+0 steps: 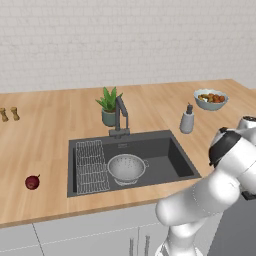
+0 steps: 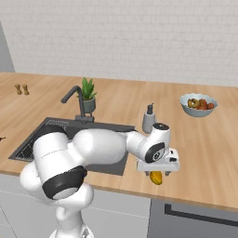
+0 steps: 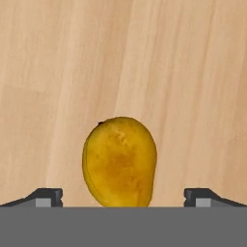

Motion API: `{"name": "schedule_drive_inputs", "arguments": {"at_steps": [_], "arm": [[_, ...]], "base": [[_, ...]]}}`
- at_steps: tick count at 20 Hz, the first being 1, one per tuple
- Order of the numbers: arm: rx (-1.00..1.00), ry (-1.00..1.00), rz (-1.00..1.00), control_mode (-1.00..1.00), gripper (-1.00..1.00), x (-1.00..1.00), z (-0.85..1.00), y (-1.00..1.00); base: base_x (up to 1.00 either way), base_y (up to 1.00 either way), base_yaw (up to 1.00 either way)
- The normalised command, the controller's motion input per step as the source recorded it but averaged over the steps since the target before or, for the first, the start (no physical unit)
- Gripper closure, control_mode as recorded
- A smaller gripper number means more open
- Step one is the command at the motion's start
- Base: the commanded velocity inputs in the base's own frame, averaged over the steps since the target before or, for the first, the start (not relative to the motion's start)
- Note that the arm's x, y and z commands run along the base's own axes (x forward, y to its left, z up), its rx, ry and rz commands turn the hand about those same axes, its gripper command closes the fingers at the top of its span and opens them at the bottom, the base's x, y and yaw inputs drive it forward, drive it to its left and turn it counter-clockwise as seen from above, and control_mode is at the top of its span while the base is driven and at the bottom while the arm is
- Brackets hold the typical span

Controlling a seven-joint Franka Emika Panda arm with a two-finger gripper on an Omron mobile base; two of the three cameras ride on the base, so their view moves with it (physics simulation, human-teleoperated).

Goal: Put the colander in the sink, put the pear, mango in the colander, and turn on the sink faucet and pour water over the colander.

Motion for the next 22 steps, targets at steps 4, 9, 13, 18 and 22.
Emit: {"name": "schedule_drive_inputs", "arguments": {"at_steps": [4,9,13,18,22], "arm": [[0.00,0.01,0.02,-1.00,-1.00,0.17,-0.23,0.00],[0.00,0.01,0.02,-1.00,-1.00,0.05,-0.28,0.01],[0.00,0.00,0.00,-1.00,-1.00,0.00,-0.26,-0.02],[0.00,0.00,0.00,-1.00,-1.00,0.00,-0.23,-0.01],[0.00,0.01,0.00,-1.00,1.00,0.00,-0.23,0.07]], "base": [[0.00,0.00,0.00],[0.00,0.00,0.00],[0.00,0.00,0.00],[0.00,0.00,0.00],[0.00,0.00,0.00]]}}
